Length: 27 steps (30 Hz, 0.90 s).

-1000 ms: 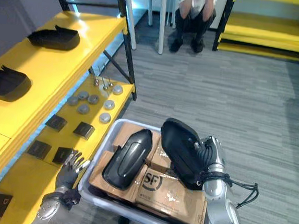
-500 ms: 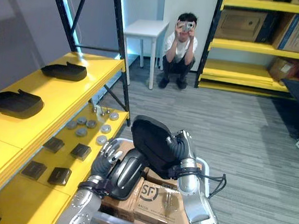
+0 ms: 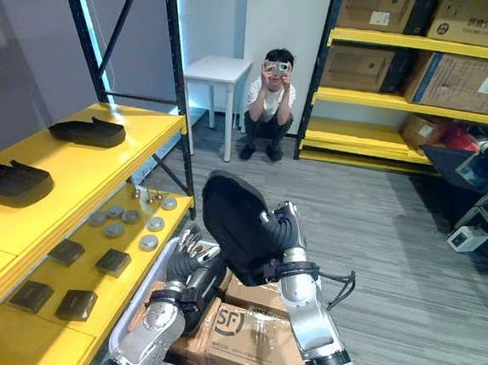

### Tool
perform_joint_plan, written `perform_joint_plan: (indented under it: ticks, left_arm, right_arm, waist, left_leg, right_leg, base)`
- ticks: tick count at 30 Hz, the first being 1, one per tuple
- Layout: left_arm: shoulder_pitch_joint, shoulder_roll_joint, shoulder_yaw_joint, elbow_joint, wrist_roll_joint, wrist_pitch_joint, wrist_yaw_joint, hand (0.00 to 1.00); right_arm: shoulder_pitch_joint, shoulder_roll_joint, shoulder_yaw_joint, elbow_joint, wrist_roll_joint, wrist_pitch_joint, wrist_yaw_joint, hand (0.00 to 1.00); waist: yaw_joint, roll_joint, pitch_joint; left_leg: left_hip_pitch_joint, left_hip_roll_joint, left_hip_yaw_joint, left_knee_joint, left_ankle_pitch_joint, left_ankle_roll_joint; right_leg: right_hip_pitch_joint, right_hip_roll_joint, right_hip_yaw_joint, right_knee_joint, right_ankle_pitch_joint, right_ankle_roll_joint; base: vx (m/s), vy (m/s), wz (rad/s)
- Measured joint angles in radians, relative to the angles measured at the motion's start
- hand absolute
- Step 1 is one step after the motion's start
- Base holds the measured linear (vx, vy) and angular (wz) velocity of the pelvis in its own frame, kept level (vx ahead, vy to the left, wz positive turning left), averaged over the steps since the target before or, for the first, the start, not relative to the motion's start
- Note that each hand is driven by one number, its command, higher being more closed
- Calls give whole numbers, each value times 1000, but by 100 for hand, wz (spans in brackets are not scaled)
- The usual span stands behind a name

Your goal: Walk over and take plastic housings, then place them on the shelf

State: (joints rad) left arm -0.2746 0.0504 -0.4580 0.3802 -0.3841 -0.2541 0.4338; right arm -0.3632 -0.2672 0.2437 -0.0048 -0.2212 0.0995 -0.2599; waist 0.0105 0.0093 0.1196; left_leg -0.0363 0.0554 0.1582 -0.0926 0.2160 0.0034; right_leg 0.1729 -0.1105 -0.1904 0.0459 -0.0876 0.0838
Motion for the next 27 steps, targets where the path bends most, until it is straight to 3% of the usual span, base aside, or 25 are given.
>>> perform_joint_plan:
  ticks: [5, 11, 12, 17, 27]
  left_arm:
    - [-28, -4, -15, 56, 12, -9, -11, 0]
    - [-46, -15, -42, 75, -75, -62, -63, 0]
    - [-47, -16, -45, 75, -107, -86, -71, 100]
    - [-76, -18, -78, 67, -225, -168, -87, 100]
    - [-93, -18, -124, 39, -381, -165, -96, 100]
  right_arm:
    - [-16, 20, 64, 10, 19, 0, 19, 100]
    - [-63, 50, 90, 27, 29, 0, 26, 100]
    - [-71, 50, 95, 29, 35, 0, 25, 100]
    - [-77, 55, 104, 38, 55, 1, 12, 100]
    - [-76, 35, 114, 26, 55, 1, -21, 100]
  waist:
    - [1, -6, -4]
    - [3, -11, -8]
    - [2, -12, -8]
    - [3, -13, -14]
    - [-11, -14, -31]
  left_leg:
    - [2, 11, 6, 0, -1, -4]
    - [3, 15, 7, 0, 1, -5]
    - [3, 15, 7, 0, 1, -5]
    - [3, 14, 6, 0, 3, -5]
    - [5, 14, 5, 0, 1, -8]
  right_leg:
    - [0, 10, 10, -5, 8, -4]
    - [2, 15, 10, -23, 19, -5]
    - [2, 15, 10, -24, 19, -5]
    - [9, 15, 9, -26, 19, -5]
    - [5, 16, 9, -25, 18, -5]
  base:
    - [-28, -13, -6]
    - [-5, -1, 0]
    - [0, 0, 0]
    - [0, 0, 0]
    - [0, 0, 0]
